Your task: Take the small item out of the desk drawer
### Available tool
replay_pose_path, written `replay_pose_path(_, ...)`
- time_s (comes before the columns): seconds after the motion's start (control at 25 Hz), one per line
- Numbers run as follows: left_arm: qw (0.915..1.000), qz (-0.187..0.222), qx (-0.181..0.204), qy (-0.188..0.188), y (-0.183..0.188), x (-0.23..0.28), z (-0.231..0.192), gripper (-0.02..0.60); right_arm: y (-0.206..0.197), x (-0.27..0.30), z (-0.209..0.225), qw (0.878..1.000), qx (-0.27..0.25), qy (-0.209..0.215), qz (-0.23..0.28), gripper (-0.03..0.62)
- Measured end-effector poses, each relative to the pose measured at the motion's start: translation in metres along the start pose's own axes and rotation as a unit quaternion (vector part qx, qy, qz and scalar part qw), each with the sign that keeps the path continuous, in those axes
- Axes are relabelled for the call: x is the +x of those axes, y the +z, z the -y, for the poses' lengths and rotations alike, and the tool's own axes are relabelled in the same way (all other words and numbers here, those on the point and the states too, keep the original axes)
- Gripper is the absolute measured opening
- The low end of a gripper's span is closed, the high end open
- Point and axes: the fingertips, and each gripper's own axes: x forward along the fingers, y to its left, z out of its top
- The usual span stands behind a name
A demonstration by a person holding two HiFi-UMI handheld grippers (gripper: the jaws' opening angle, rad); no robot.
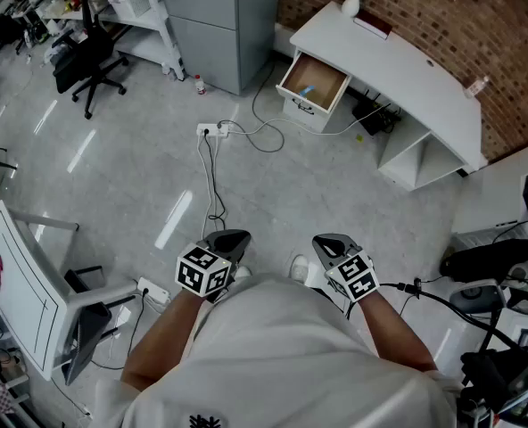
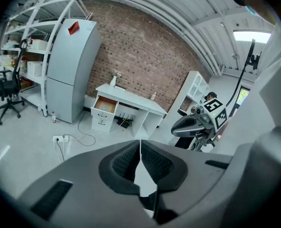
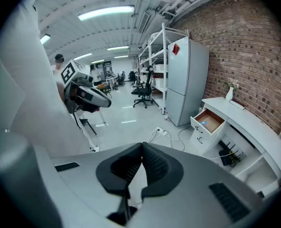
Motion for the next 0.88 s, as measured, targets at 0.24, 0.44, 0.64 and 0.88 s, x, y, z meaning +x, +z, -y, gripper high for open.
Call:
replay_pose_path(0.24,0.9997,-0.011,0.001,0.020,-0.018,-0.039,-0.036,0.029,0.011,0.025,-0.040,1.000,0.009,-0.003,-0.002,0.029)
replay_pose_path(0.44,0.9991,-0.035,0.016,0.018,-0.037,-0.049,-0.054,0.029,0.011,0.038,-0.056,0.999,0.033,-0.019,-0.003,0.029)
replay_pose_path(0.64,0.9981,-0.052,0.021,0.024,-0.043,-0.037,-0.074,0.029,0.014,0.043,-0.054,0.998,0.054,-0.034,-0.003,0.029)
replay_pose_path(0.88,0.9981,-0.045,0.037,0.020,-0.005,0.002,-0.082,0.031,0.021,0.050,-0.008,0.995,0.087,-0.051,0.001,0.031)
